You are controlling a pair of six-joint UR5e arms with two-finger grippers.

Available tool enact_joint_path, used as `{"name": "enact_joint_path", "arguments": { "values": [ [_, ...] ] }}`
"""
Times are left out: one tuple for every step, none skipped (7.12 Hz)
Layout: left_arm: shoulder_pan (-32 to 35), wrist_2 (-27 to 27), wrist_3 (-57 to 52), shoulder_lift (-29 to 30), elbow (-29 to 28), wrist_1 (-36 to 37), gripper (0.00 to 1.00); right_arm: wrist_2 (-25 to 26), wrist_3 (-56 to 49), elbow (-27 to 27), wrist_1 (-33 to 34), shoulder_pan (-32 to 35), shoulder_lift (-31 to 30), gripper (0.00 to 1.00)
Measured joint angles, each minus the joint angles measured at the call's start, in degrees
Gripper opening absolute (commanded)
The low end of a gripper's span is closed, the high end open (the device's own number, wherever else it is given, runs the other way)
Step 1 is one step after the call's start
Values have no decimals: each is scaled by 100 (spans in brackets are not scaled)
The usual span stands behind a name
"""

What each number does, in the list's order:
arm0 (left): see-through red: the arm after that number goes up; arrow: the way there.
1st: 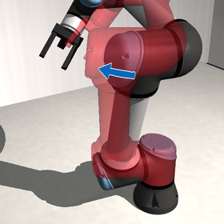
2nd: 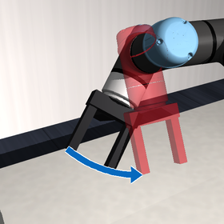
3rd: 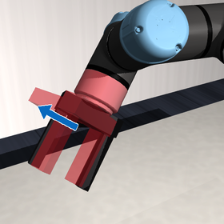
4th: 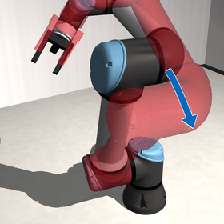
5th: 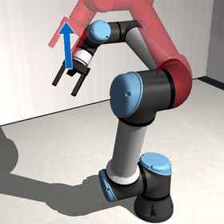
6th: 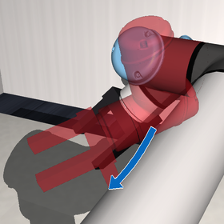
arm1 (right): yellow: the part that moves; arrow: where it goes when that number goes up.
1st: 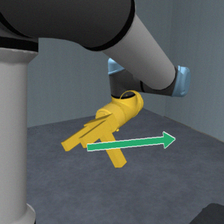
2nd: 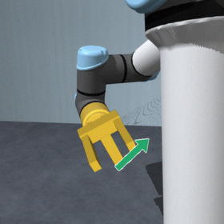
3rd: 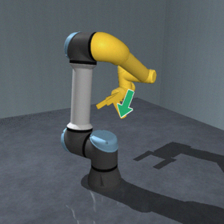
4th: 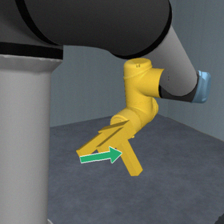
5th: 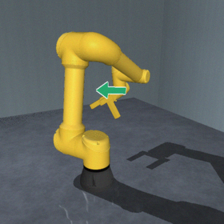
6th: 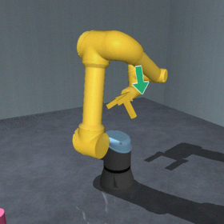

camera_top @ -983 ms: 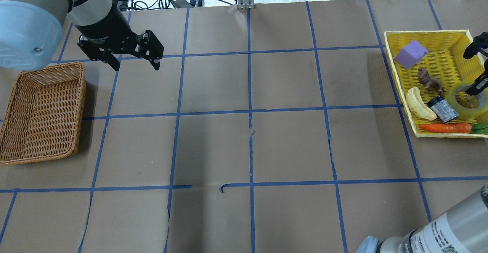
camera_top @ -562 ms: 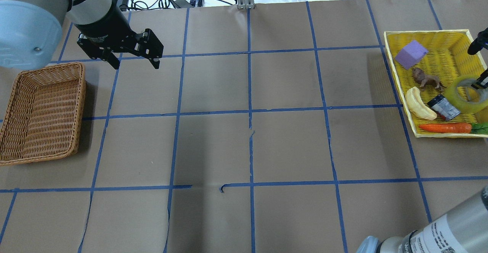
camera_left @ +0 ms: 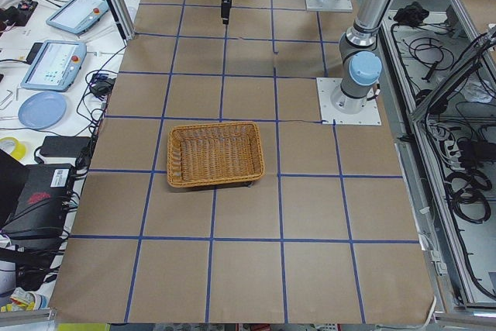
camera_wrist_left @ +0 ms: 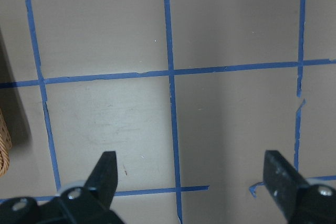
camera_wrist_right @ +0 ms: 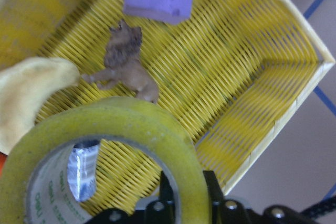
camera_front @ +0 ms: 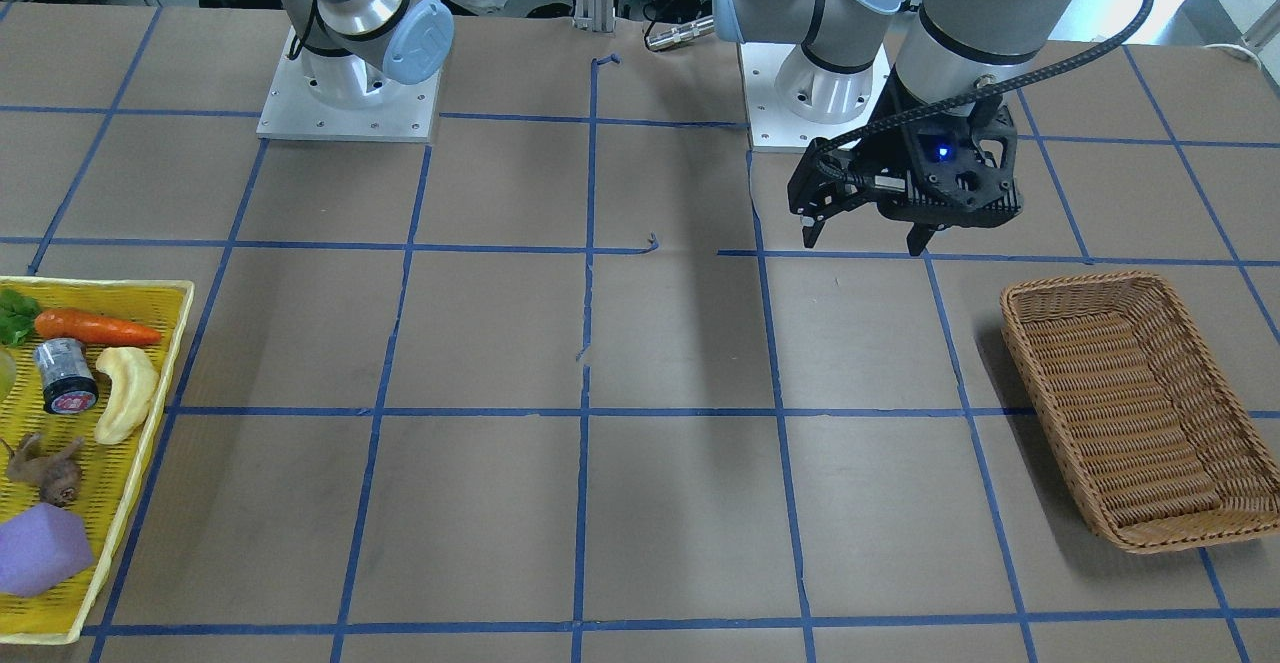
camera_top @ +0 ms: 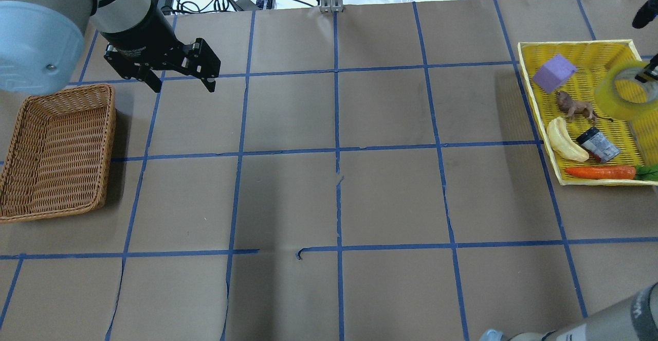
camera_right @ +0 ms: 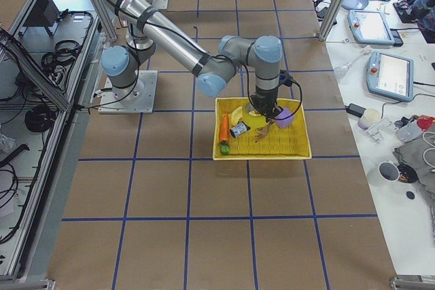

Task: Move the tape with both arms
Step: 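Lift the tape roll with the right gripper and set it mid-table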

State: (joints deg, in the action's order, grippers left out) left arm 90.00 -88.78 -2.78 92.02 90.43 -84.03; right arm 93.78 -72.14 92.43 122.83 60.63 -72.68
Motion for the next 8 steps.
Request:
{"name": "enact_joint_path", "arguments": {
  "values": [
    [0, 1, 1, 0, 0, 0, 100, 37, 668, -22, -54, 645, -86, 0],
    [-2, 1, -3, 0, 0, 1, 100, 34, 1613, -29, -58, 1297, -96, 0],
    [-8, -1, -11, 0, 3, -1, 100, 0, 2571, -34, -44, 1858, -42, 0],
    [-13, -8, -17, 0, 4, -3, 100, -22, 3380, -70, 37, 2381, 126, 0],
    [-15, -17, -19, 0, 3, -3, 100, -30, 4289, -194, 204, 2880, 427, 0],
    [-20, -27, -20, 0, 2, -6, 100, -31, 5249, -419, 348, 3354, 811, 0],
    [-23, -32, -21, 0, 1, -7, 100, -31, 5967, -702, 444, 3731, 1192, 0],
    [-25, -33, -21, 0, 1, -8, 100, -33, 6327, -1032, 509, 3920, 1524, 0]
  ]
}}
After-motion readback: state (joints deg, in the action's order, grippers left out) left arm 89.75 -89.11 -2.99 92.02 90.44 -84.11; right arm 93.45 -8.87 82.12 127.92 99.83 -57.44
